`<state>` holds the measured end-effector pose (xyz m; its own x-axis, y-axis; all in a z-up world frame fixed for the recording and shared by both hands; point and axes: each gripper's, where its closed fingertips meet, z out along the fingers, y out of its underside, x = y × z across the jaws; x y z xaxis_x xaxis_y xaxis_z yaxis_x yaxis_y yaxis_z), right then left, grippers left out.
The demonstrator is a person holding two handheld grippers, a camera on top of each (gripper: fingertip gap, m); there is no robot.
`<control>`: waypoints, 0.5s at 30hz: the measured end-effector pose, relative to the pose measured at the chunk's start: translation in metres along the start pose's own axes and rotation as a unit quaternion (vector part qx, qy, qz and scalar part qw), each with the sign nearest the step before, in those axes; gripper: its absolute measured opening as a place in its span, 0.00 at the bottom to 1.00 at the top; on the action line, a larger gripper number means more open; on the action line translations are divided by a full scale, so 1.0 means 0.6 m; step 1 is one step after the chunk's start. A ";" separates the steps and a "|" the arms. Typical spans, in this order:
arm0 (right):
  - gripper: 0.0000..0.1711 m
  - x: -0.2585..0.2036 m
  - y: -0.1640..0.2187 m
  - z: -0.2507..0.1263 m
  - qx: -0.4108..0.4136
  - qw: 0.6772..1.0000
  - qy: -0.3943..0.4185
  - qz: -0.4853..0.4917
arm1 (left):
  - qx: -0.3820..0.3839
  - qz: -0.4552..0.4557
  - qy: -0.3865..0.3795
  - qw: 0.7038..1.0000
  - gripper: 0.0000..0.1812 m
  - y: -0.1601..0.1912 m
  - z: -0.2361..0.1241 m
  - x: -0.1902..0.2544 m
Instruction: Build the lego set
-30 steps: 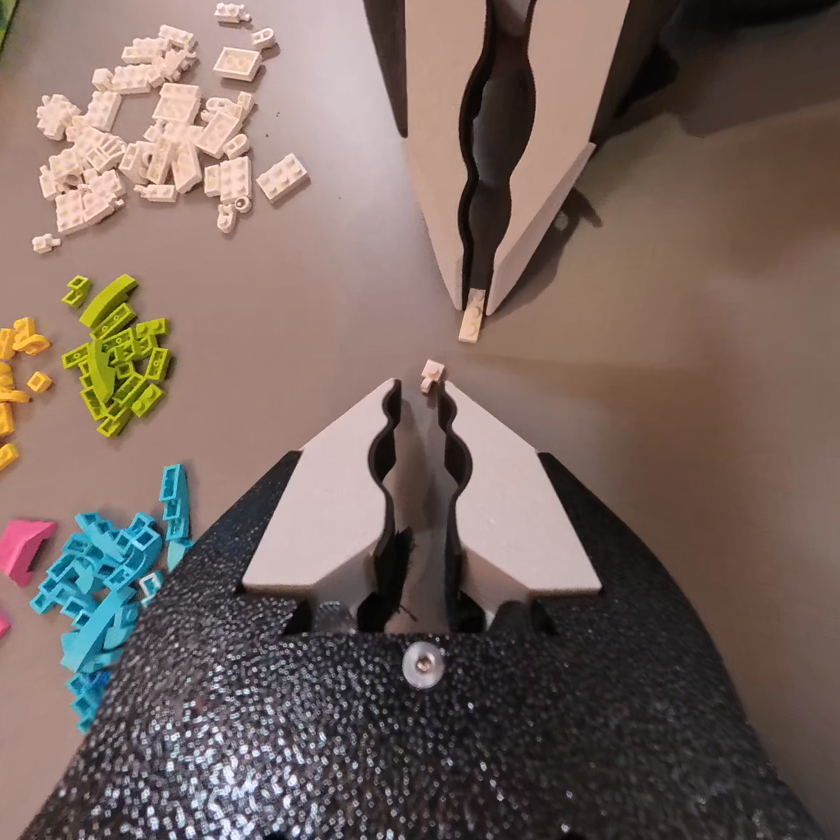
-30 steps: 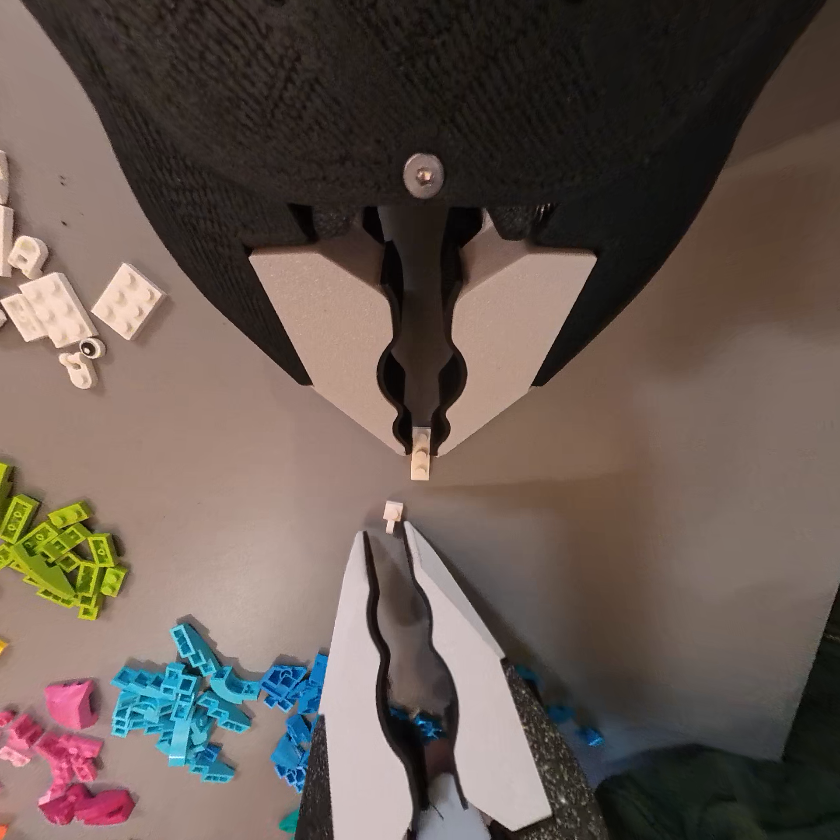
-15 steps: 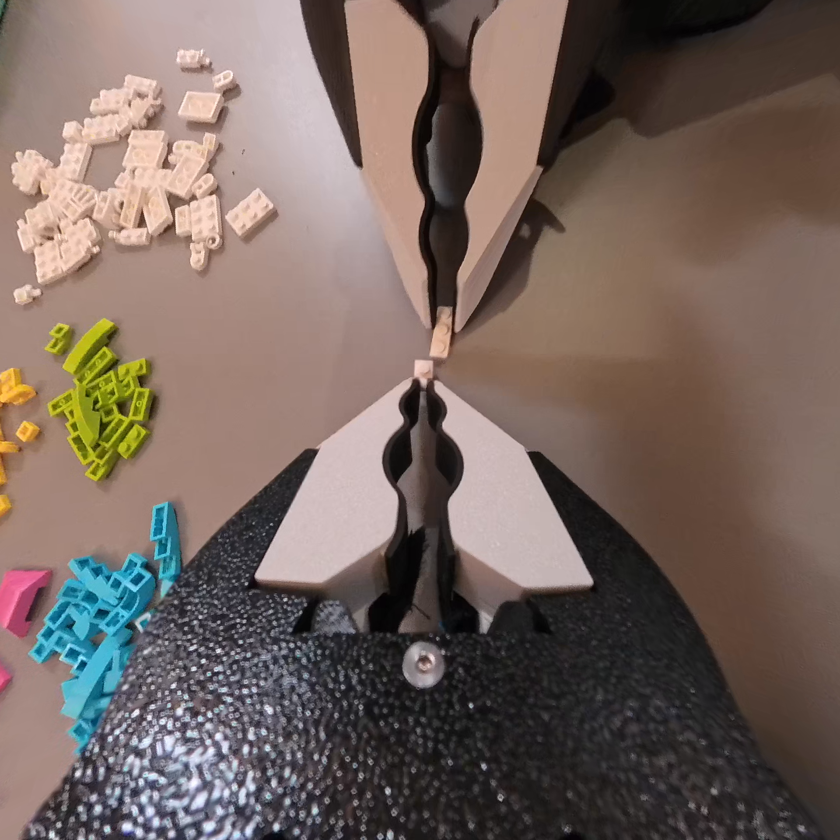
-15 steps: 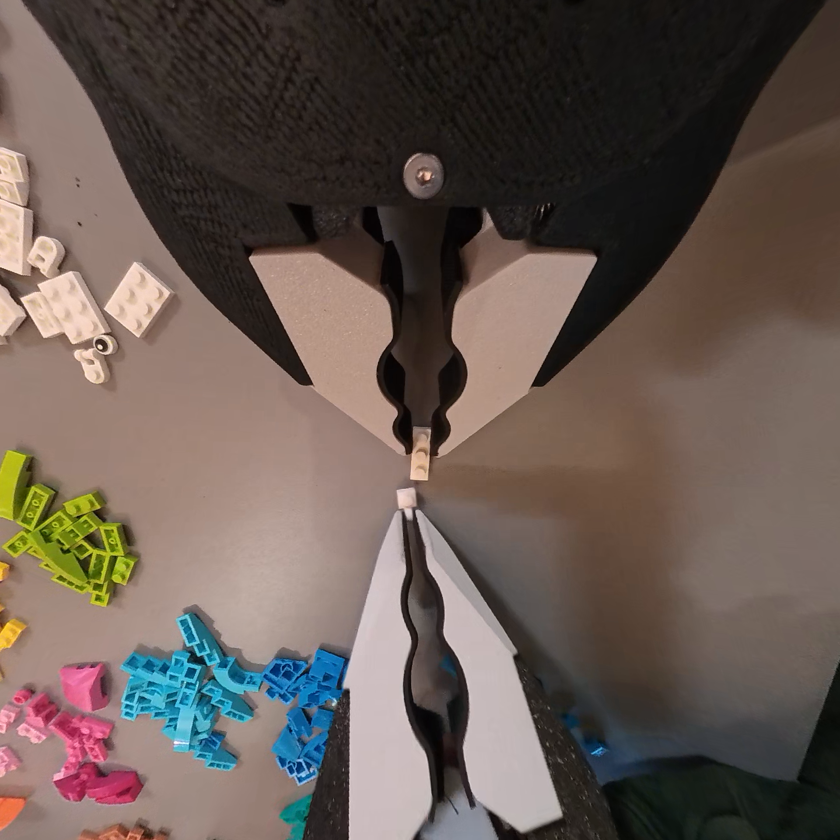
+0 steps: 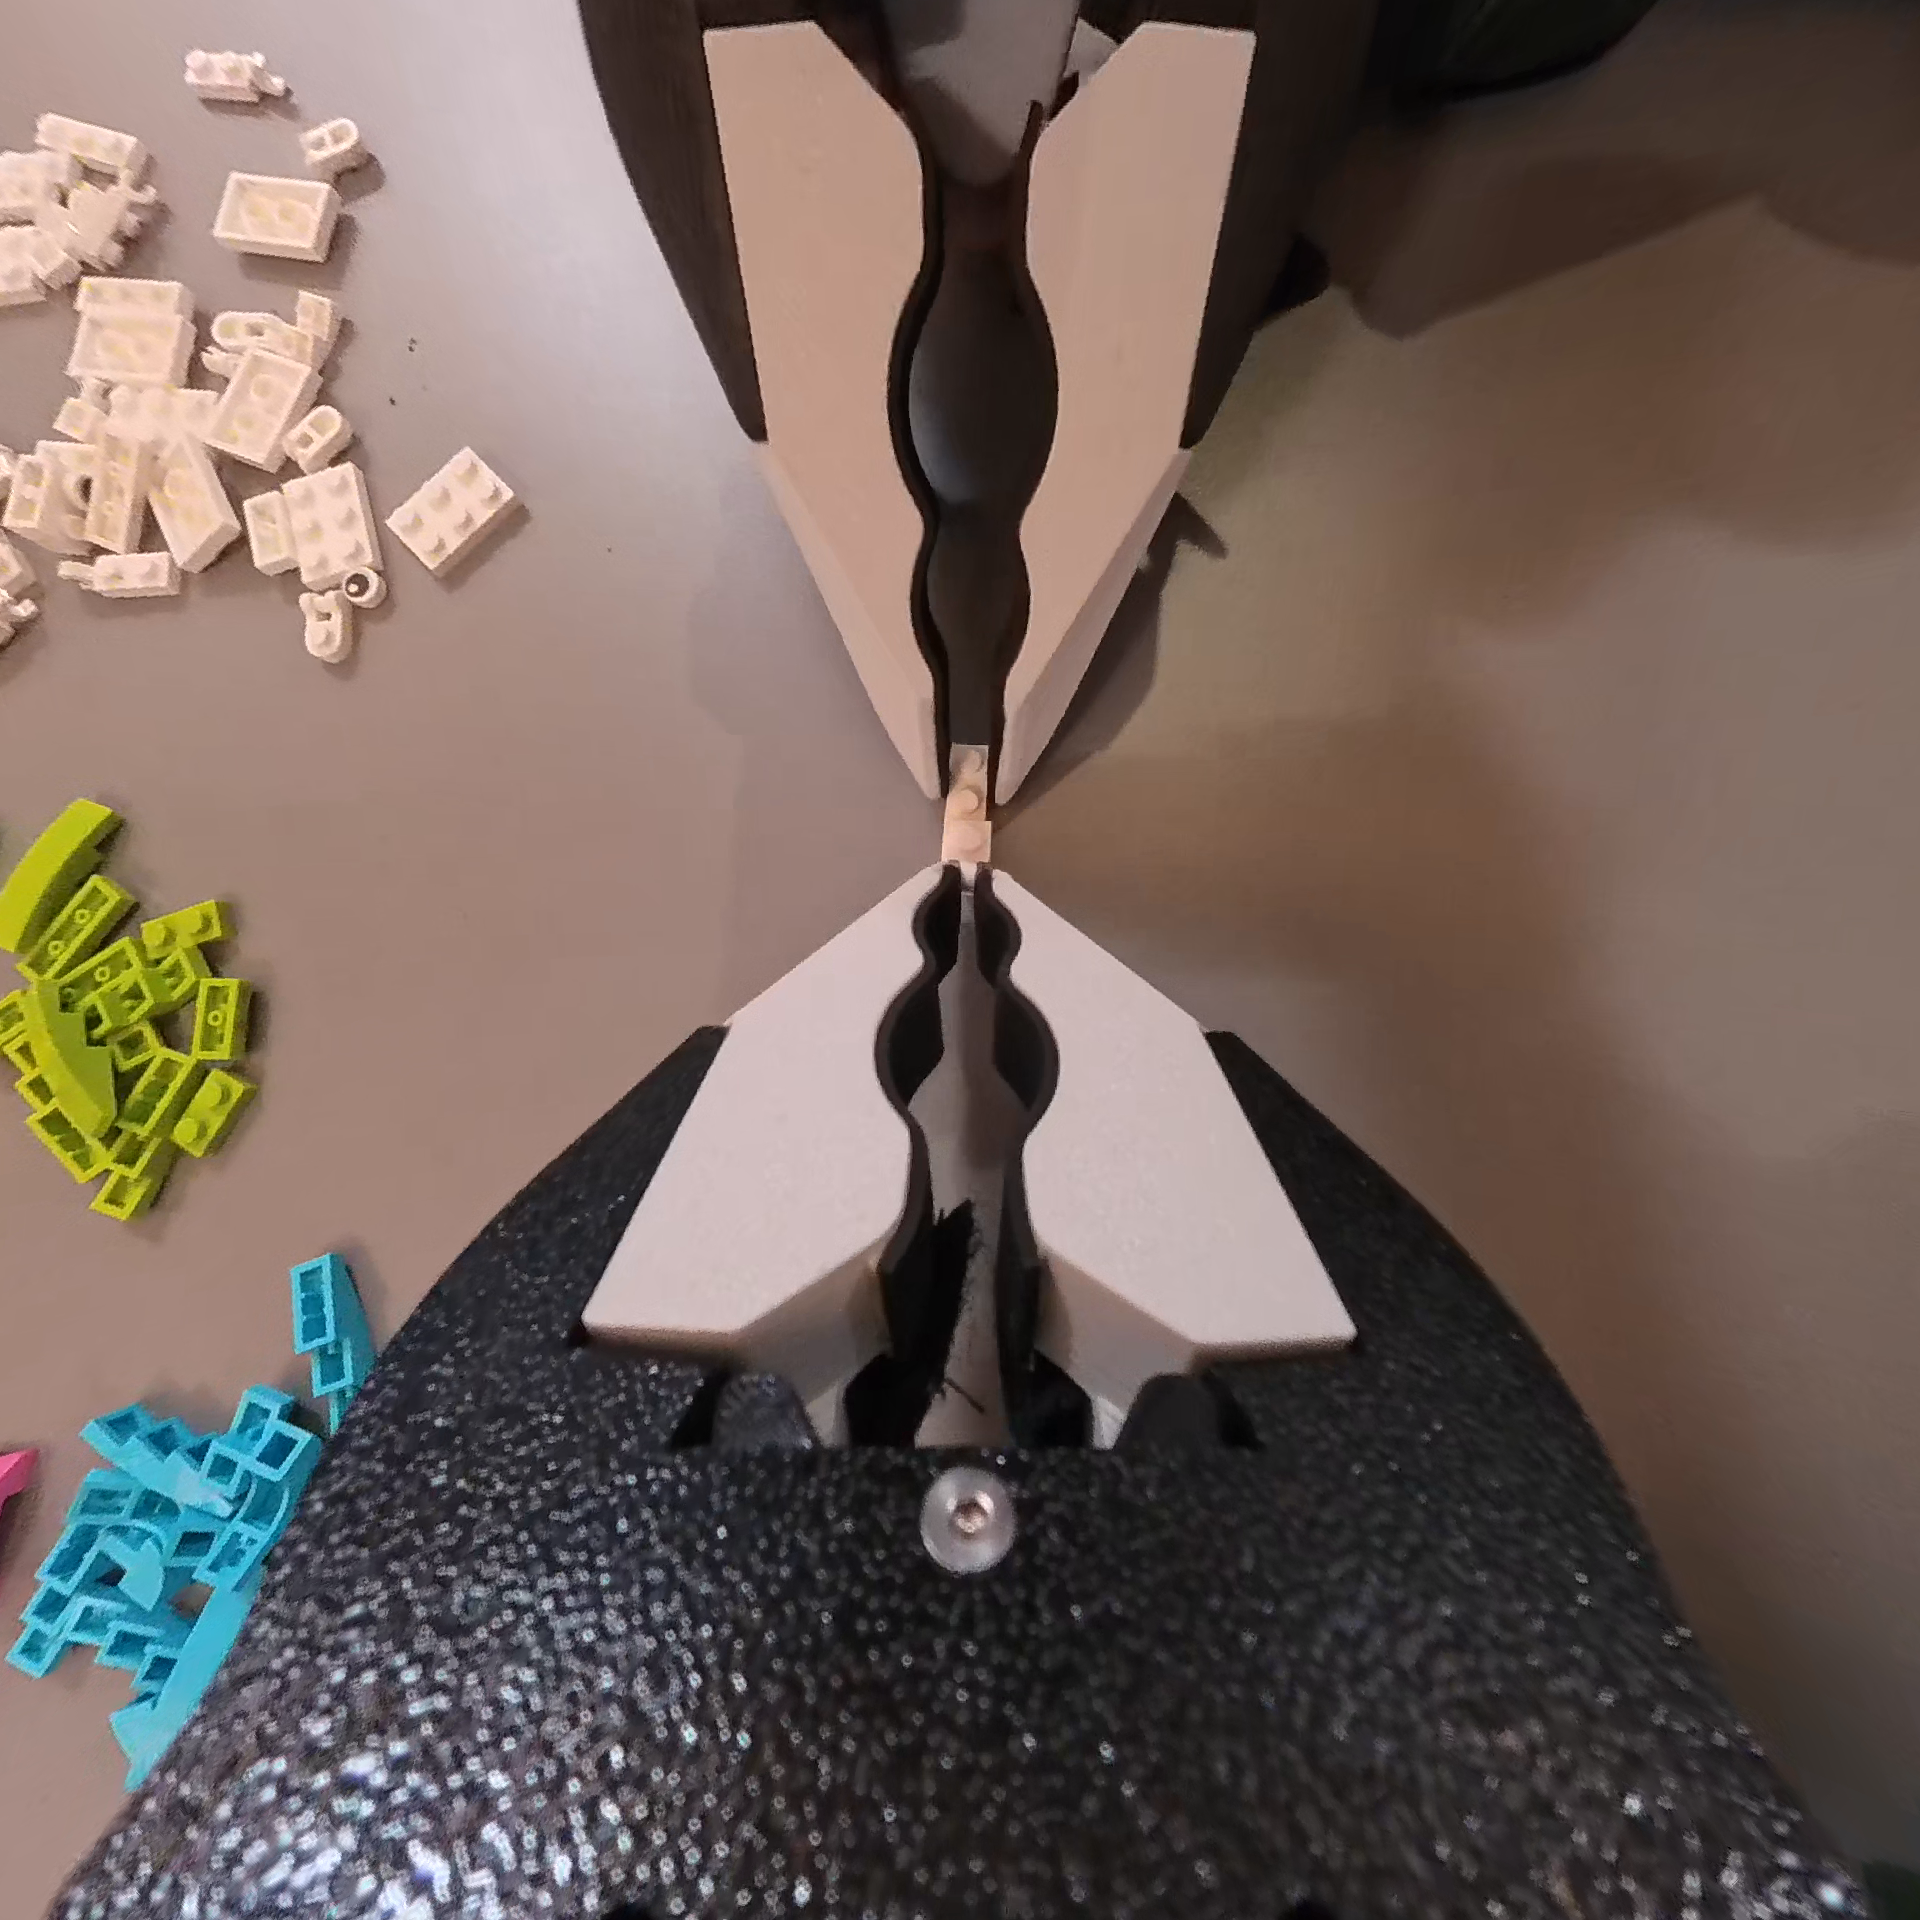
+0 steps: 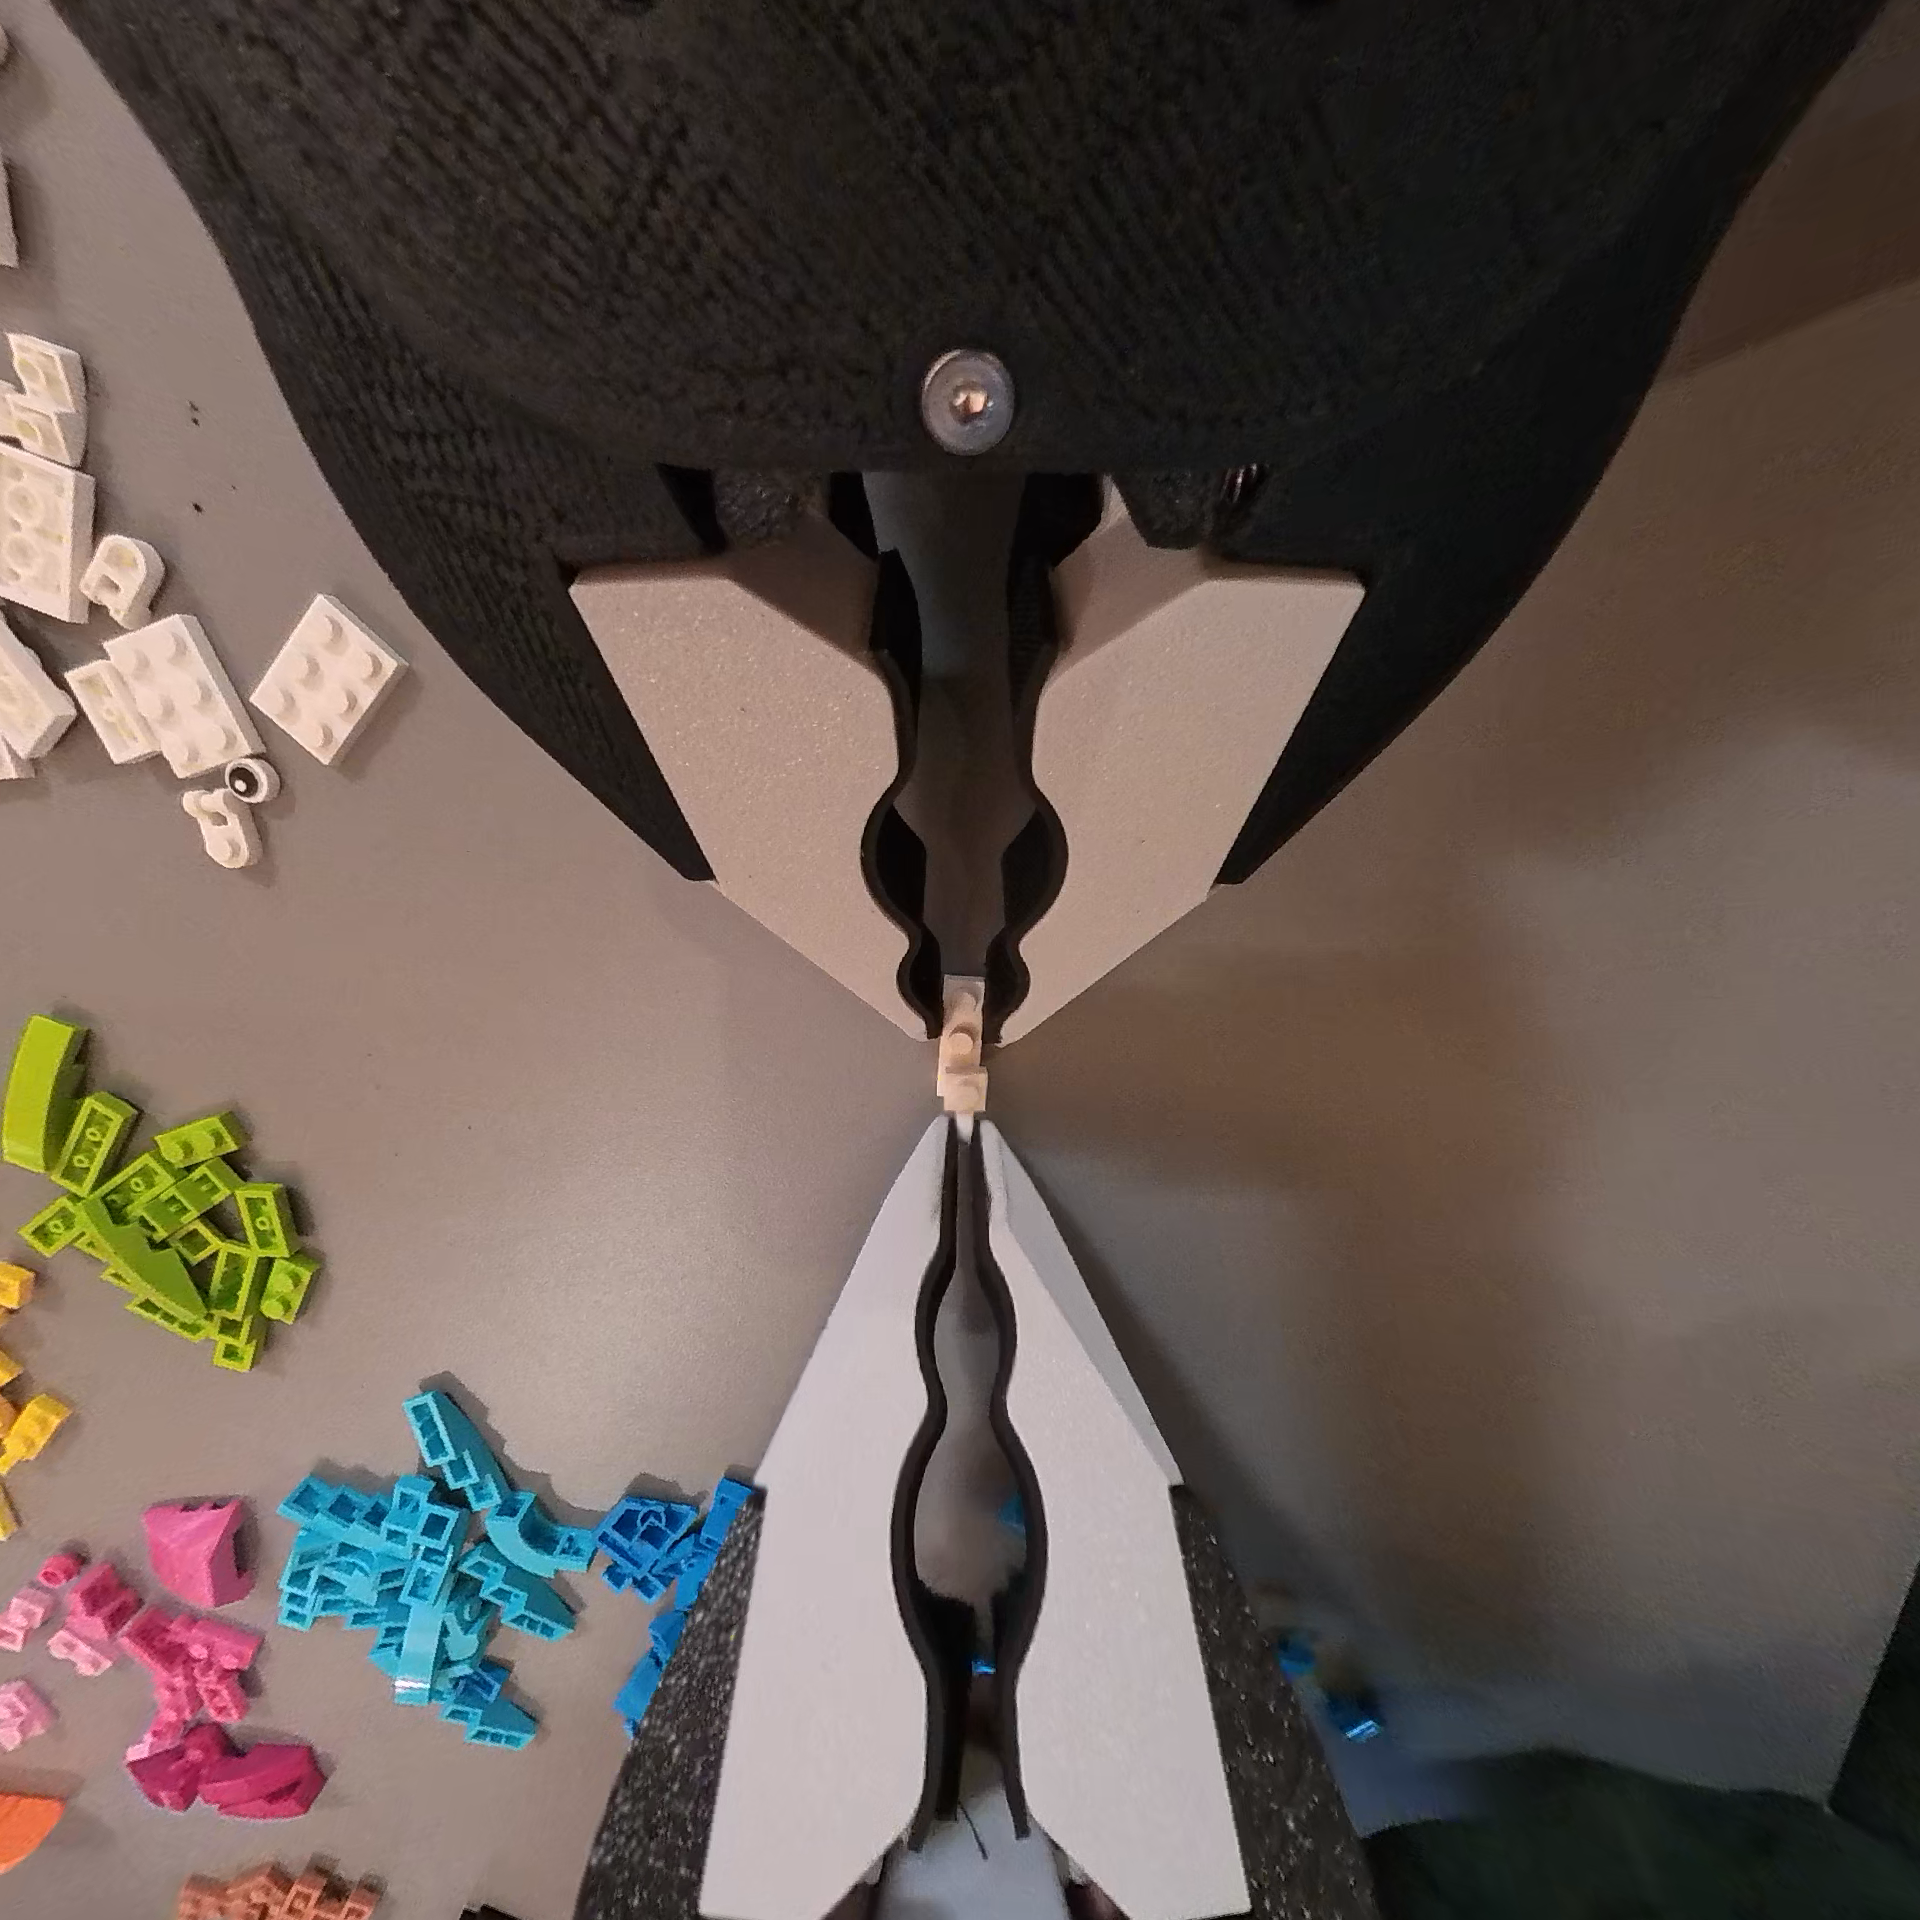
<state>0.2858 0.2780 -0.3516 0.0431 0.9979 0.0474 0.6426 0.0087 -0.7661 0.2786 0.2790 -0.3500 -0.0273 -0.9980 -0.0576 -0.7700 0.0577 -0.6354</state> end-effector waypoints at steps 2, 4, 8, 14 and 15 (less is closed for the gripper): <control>0.04 0.000 0.000 0.000 0.000 1.000 0.000 -0.001 | -0.009 -0.004 0.002 1.000 0.00 0.000 0.001 -0.002; 0.04 0.000 0.000 0.000 0.000 1.000 0.001 -0.001 | -0.022 -0.011 0.008 1.000 0.00 0.001 0.001 -0.002; 0.04 0.000 -0.001 0.001 0.000 1.000 0.001 -0.004 | -0.060 -0.011 0.015 0.998 0.00 0.005 0.002 -0.001; 0.04 0.000 0.000 0.000 0.000 1.000 0.001 -0.004 | -0.099 -0.002 0.021 0.995 0.00 0.007 0.003 -0.002; 0.04 0.000 0.000 0.001 0.000 1.000 0.001 -0.004 | -0.098 -0.003 0.021 0.995 0.00 0.007 0.003 -0.002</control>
<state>0.2854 0.2778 -0.3516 0.0399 0.9977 0.0545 0.6428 0.0161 -0.7659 0.2765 0.2803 -0.3538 -0.0465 -0.9987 -0.0199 -0.8798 0.0504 -0.4727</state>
